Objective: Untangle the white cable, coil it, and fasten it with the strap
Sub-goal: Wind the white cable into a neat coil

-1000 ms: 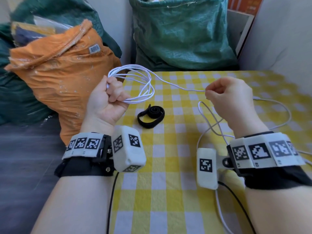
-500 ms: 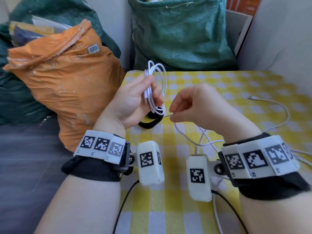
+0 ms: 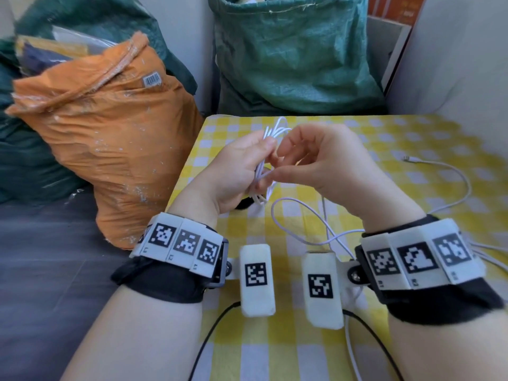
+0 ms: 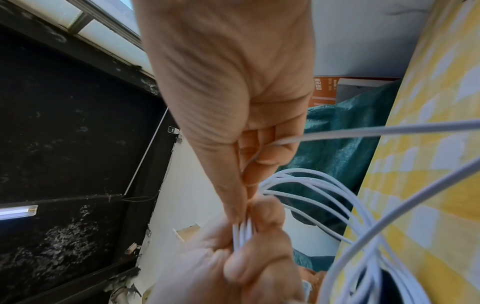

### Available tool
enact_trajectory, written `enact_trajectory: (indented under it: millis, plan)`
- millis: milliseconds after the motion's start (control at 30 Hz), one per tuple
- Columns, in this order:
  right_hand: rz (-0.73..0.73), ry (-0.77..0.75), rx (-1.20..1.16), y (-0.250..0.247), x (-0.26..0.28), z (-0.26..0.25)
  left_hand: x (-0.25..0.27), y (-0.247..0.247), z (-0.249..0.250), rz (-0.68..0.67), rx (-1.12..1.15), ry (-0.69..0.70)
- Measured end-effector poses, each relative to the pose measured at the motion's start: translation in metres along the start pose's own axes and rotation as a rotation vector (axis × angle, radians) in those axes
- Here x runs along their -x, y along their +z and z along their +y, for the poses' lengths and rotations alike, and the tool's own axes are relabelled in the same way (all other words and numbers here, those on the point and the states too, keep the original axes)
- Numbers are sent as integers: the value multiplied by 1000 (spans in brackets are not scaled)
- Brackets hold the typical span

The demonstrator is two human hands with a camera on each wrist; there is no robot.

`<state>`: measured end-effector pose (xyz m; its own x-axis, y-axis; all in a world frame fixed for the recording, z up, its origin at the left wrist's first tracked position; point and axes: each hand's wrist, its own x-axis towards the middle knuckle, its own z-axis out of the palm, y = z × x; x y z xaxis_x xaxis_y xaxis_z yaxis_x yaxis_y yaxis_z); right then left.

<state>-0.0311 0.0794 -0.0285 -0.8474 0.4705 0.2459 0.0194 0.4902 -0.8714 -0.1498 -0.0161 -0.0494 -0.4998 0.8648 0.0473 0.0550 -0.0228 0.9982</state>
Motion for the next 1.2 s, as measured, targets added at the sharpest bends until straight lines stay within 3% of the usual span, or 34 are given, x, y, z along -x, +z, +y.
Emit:
enact_trajectory:
  millis: [267,467,633,767,867,1067,1200]
  plan:
    - [315,1,273,-15,-6,11,1,-6,2,-120,30,-109]
    - [417,50,383,-13,-5,13,4,-12,6,-225,164,-132]
    - [276,152,358,-11,-4,11,2,-18,8,-115,311,-172]
    - [62,309,461,-11,-2,16,-2,-25,9,-18,466,-150]
    - [6,354,554,-12,-3,22,-3,-32,9,53,559,-116]
    - [78,334,603,-15,-5,23,-6,-38,7,164,636,-104]
    - [269,339,592,-23,-5,24,-6,-38,6,171,658,-102]
